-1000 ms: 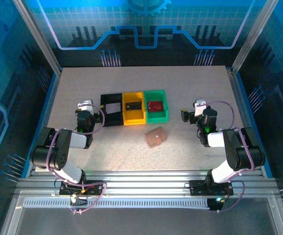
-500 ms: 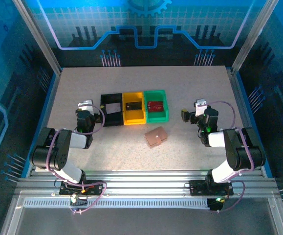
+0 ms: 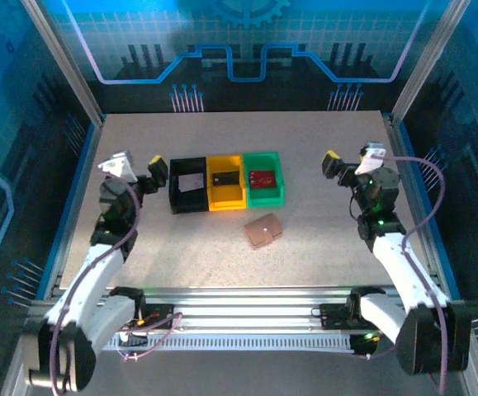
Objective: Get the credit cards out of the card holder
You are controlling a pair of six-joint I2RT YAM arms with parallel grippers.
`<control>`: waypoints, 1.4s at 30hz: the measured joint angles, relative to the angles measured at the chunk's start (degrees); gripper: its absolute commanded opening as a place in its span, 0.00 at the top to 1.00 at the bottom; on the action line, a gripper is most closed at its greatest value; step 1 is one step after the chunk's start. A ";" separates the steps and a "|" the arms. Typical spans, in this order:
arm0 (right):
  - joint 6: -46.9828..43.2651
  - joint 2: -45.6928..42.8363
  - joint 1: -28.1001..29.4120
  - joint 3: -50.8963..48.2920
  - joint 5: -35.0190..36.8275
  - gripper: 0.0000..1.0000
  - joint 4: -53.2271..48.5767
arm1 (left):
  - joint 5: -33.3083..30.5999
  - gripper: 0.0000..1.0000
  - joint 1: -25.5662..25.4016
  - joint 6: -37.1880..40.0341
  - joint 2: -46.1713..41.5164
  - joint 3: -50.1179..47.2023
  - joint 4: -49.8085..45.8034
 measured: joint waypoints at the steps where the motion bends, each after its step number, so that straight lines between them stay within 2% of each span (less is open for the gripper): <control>1: 4.26 -1.95 0.00 1.36 -0.61 0.00 -2.62 | 0.31 0.01 -0.04 -2.86 -2.58 1.40 -2.99; 4: 10.73 -3.80 0.55 2.05 -6.60 0.00 -7.13 | 2.93 0.01 -0.04 -10.27 -7.80 3.19 -9.77; 6: 11.32 -2.21 4.42 4.04 -7.19 0.03 -14.91 | 5.42 0.01 -0.39 -14.19 -8.28 4.33 -15.34; 8: 10.38 -0.22 11.21 6.19 -5.25 0.09 -23.06 | 7.17 0.01 -1.51 -16.79 -7.85 5.07 -20.81; 10: 9.77 -0.15 18.16 7.04 -2.69 0.20 -29.90 | 7.30 0.01 -4.20 -18.47 -7.96 5.16 -25.77; 16: 9.73 0.96 35.04 7.19 8.11 0.43 -44.39 | 4.28 0.01 -16.35 -22.51 -8.57 5.16 -38.60; 19: 10.60 4.61 43.10 7.19 13.00 0.43 -47.69 | 2.36 0.01 -20.55 -24.74 -7.67 5.16 -42.99; 23: 10.78 11.85 49.92 7.69 17.20 0.41 -49.77 | 0.13 0.01 -25.09 -27.96 -6.69 5.16 -46.40; 27: 10.58 19.19 52.78 10.40 19.12 0.40 -50.53 | -1.92 0.01 -29.86 -30.75 -4.61 5.14 -48.04; 33: 8.70 27.82 52.98 16.28 20.52 0.41 -50.29 | -5.53 0.01 -36.81 -34.51 -0.70 5.07 -49.72; 39: 6.58 32.74 49.99 18.82 18.23 0.49 -49.31 | -7.08 0.01 -39.80 -36.85 0.00 4.31 -50.07; 42: 5.57 34.93 48.70 19.65 17.27 0.49 -49.18 | -7.48 0.01 -41.35 -37.86 1.05 4.26 -50.05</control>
